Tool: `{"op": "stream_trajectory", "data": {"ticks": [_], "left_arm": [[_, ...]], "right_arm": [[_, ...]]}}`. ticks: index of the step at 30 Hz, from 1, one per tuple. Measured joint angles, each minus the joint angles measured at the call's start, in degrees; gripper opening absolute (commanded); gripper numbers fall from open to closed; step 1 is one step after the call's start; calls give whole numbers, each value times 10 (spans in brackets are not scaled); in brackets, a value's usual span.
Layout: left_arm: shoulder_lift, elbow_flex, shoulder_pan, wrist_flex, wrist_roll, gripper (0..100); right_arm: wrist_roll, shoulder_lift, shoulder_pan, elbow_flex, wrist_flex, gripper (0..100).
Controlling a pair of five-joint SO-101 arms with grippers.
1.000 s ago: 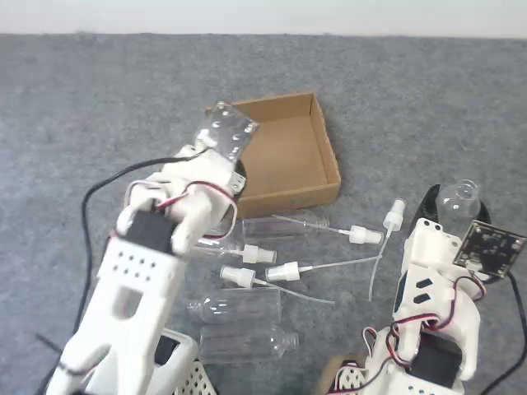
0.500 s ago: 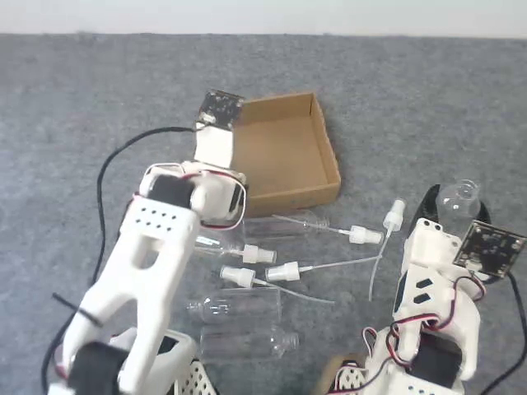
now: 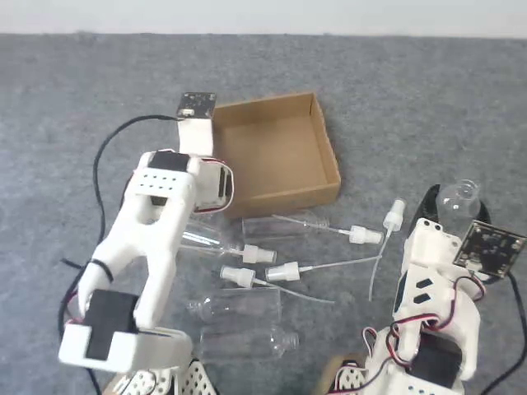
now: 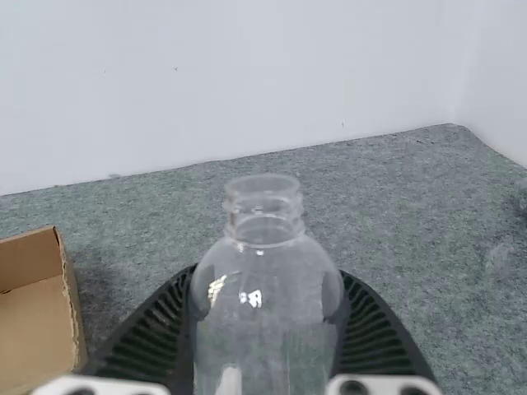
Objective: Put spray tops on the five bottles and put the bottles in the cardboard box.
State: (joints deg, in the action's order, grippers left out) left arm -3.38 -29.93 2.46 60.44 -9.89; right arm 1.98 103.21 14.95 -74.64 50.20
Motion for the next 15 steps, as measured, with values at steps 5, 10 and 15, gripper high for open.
{"op": "stream_trajectory", "data": {"ticks": [5, 10, 15], "left_arm": [[7, 5, -27, 4, 8, 133], [7, 49, -56, 45, 43, 133], [7, 105, -59, 91, 77, 135]], "right_arm": [[0, 0, 0, 0, 0, 90], [0, 0, 0, 0, 0, 90], [0, 0, 0, 0, 0, 90]]}}
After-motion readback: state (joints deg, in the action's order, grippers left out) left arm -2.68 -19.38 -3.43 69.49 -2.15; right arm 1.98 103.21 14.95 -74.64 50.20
